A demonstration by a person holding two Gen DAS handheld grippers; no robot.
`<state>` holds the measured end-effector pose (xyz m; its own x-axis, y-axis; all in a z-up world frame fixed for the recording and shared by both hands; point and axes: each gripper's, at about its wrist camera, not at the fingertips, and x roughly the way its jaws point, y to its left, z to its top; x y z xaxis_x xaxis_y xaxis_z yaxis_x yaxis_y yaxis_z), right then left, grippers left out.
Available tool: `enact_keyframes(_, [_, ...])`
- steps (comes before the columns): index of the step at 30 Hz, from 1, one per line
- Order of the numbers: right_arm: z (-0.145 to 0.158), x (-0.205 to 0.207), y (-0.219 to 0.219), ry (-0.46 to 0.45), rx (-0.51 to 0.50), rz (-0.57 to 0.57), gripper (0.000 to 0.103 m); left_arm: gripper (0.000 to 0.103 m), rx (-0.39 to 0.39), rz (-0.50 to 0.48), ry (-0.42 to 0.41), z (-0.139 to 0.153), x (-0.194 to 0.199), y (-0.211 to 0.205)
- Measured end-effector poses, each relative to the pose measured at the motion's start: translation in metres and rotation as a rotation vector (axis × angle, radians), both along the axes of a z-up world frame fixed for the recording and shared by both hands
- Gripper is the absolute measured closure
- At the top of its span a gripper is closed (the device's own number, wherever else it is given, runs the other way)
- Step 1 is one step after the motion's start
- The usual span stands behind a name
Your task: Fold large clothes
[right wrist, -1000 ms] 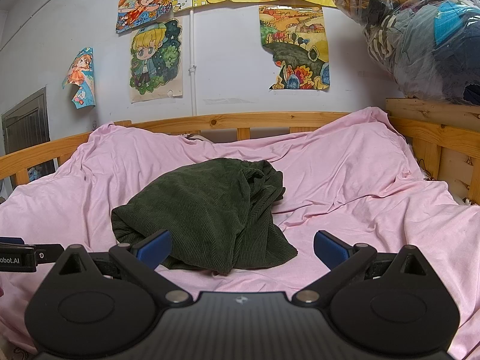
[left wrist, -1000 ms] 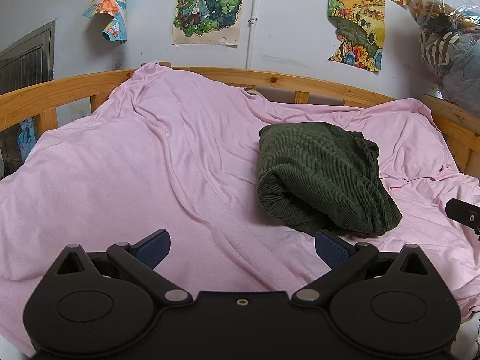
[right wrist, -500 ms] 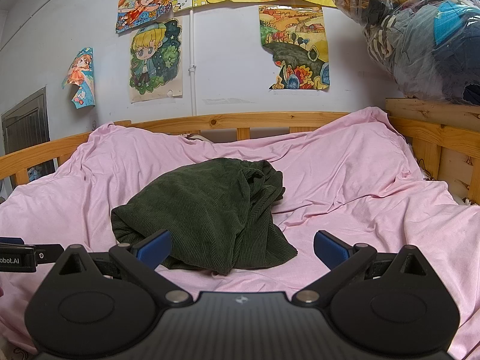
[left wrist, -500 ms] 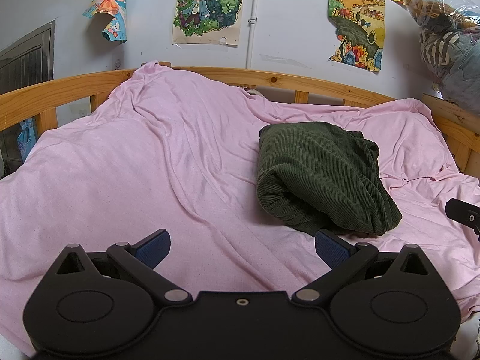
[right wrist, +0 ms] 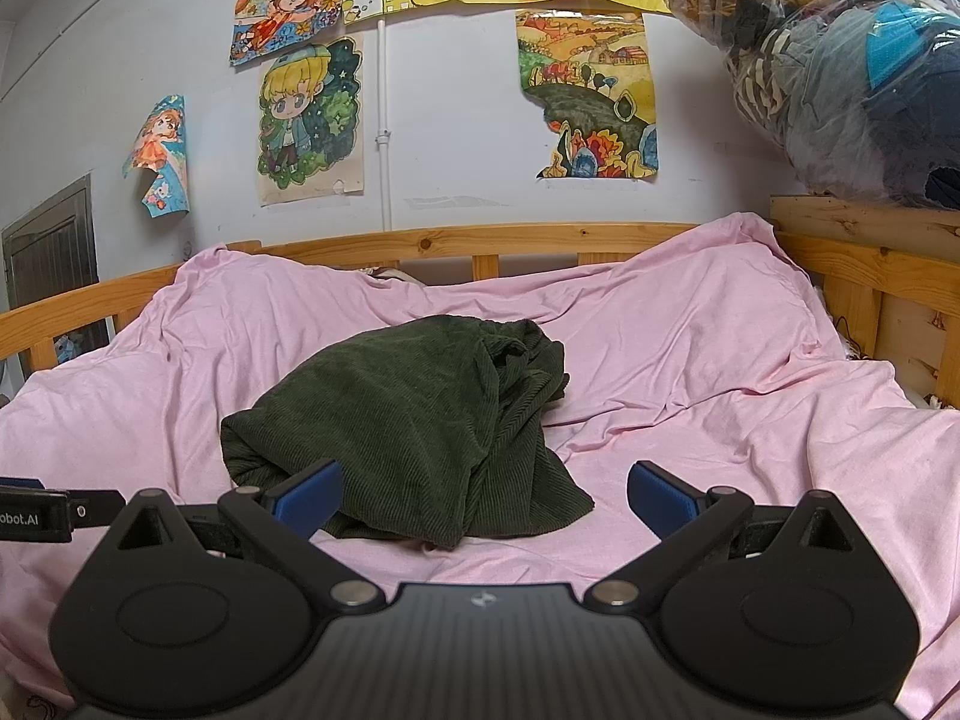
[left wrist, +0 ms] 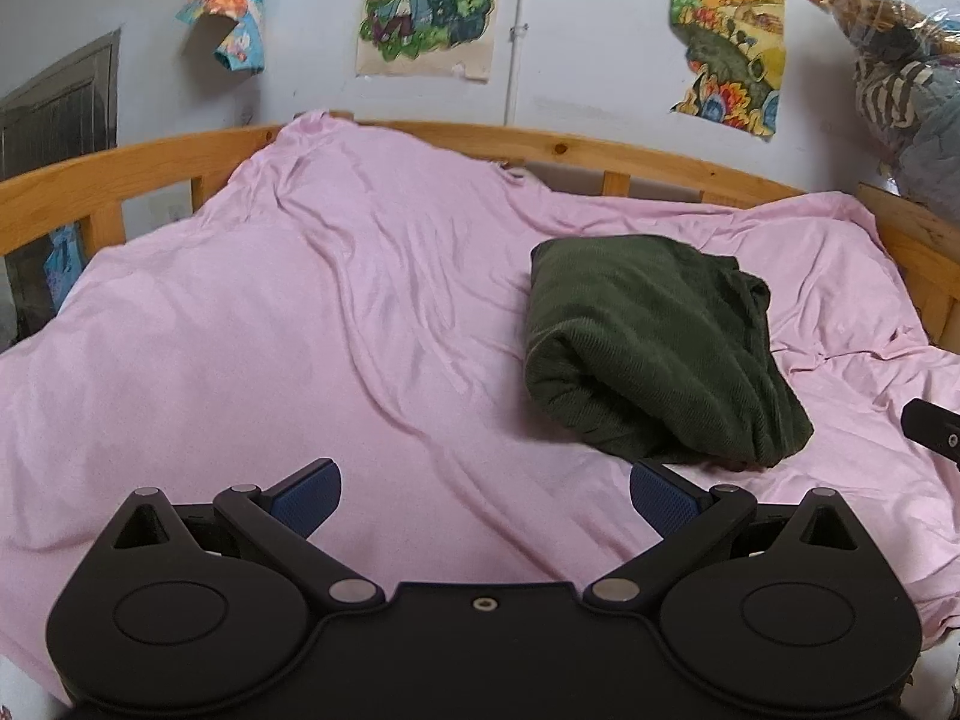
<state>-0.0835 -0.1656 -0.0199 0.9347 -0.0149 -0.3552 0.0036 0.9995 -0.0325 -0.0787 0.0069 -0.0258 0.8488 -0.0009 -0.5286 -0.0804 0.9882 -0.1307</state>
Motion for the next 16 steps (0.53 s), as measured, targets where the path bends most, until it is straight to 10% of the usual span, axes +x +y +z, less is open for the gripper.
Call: enact_keyframes(16, [-0.0014,0.0004,-0.0017,0.008,-0.002,-0.004,0.000,0.001,0.010,-0.018,0.015,-0.0027,-0.0008,-0.0021])
